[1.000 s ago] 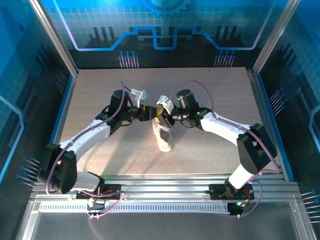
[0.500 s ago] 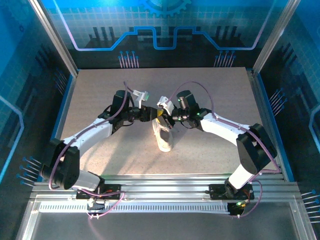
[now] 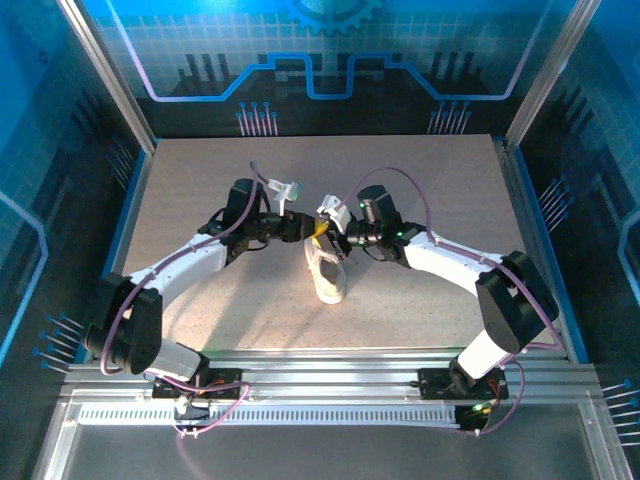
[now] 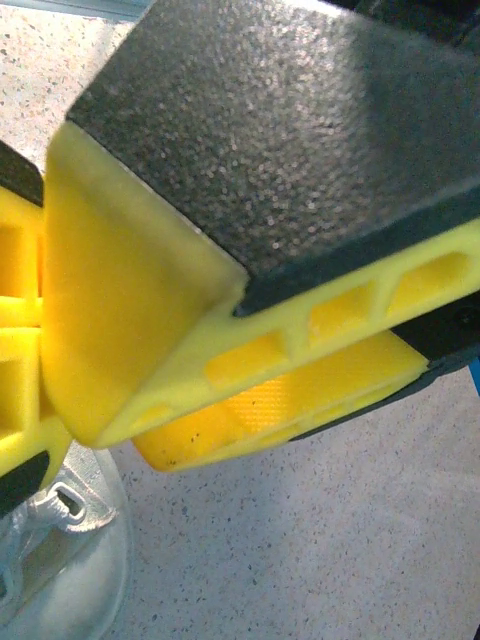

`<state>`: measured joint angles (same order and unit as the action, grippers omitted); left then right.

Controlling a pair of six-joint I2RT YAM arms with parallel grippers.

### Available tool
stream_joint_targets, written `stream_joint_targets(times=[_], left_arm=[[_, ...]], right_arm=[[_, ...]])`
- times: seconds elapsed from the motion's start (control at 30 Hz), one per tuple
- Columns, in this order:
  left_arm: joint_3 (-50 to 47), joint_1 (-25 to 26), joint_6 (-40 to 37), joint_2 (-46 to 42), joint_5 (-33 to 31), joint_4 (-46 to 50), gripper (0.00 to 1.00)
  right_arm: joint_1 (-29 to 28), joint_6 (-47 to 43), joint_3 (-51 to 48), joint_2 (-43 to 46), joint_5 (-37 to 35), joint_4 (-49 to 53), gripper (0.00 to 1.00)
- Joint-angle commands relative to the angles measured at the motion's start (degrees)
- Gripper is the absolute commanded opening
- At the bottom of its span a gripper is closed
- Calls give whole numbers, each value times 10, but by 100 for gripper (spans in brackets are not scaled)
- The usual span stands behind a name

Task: Tie the shoes

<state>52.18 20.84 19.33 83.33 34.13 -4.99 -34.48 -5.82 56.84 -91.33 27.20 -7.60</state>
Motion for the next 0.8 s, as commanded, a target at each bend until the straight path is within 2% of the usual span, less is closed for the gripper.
stream_joint_targets(times=[0.0,0.2,0.37,0.53,0.63,0.73,0.77], left_arm=[[12,-2,-10,9,7,7,35],[12,-1,1,10,33,3,35],[1,0,6,1,54,-20,41],[-1,0,7,6,64,-19,36],[2,2,9,12,72,-21,27],[7,4,5,14,75,-17,5],[9,4,2,11,70,-12,0]], right_arm=[[4,9,-4,18,20,-36,0],[9,20,0,15,12,-37,0],[16,28,3,10,22,-38,0],[19,39,0,10,32,-51,0],[20,41,1,9,33,-52,0],[21,44,3,10,31,-46,0],[22,46,3,12,30,-45,2]])
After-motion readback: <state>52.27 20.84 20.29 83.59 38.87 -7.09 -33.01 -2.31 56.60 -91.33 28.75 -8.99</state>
